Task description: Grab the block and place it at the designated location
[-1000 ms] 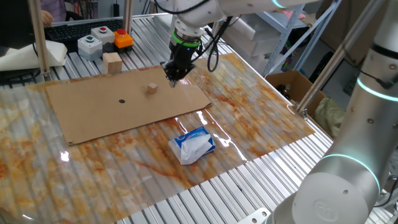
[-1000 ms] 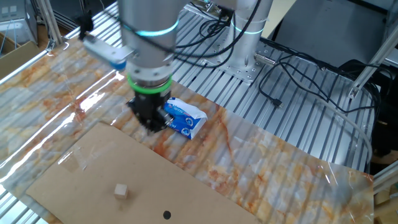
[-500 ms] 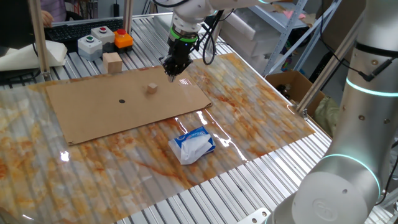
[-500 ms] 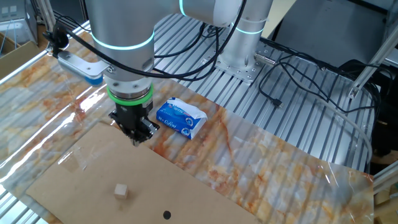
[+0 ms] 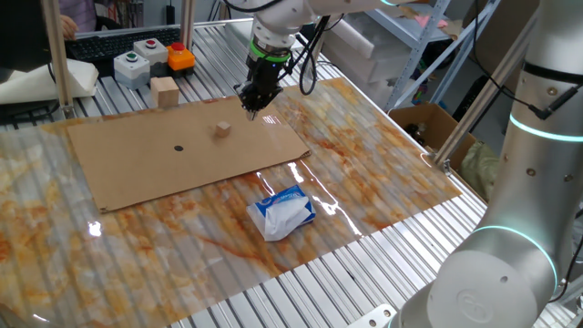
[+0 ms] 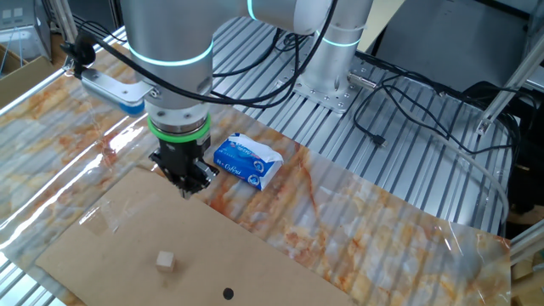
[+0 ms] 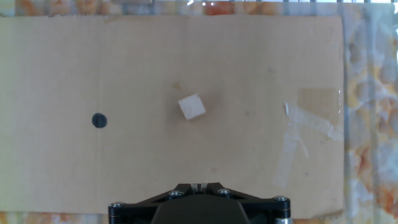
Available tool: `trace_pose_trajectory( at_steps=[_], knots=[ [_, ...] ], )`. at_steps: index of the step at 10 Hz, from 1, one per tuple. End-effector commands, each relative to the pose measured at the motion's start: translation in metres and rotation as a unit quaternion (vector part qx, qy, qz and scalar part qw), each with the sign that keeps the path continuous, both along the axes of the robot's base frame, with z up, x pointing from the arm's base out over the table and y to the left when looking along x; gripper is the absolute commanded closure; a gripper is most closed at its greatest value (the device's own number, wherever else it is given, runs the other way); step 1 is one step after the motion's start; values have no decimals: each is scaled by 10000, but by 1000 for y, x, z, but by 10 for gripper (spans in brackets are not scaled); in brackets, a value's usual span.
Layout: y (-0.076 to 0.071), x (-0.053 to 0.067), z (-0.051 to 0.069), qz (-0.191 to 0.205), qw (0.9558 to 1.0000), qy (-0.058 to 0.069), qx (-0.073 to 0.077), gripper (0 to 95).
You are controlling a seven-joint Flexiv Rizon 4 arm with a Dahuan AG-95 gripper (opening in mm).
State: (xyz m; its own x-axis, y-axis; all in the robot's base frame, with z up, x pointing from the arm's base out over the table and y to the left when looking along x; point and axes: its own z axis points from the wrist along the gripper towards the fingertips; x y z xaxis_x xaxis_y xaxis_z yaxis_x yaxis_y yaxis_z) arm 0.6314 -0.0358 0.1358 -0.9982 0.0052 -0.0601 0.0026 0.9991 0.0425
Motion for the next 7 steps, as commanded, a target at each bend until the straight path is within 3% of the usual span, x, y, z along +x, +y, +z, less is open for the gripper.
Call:
trace_pose_trajectory(
  at_steps=[1,2,4,5,6,7],
  knots=[
    [0,0,0,-635,9979,50,129,950],
    [0,0,0,-558,9983,-129,78,950],
    [0,0,0,-264,9995,162,79,950],
    [0,0,0,-87,9991,408,57,950],
    [0,0,0,-94,9989,468,33,950],
    [0,0,0,-124,9978,638,-144,950]
  ],
)
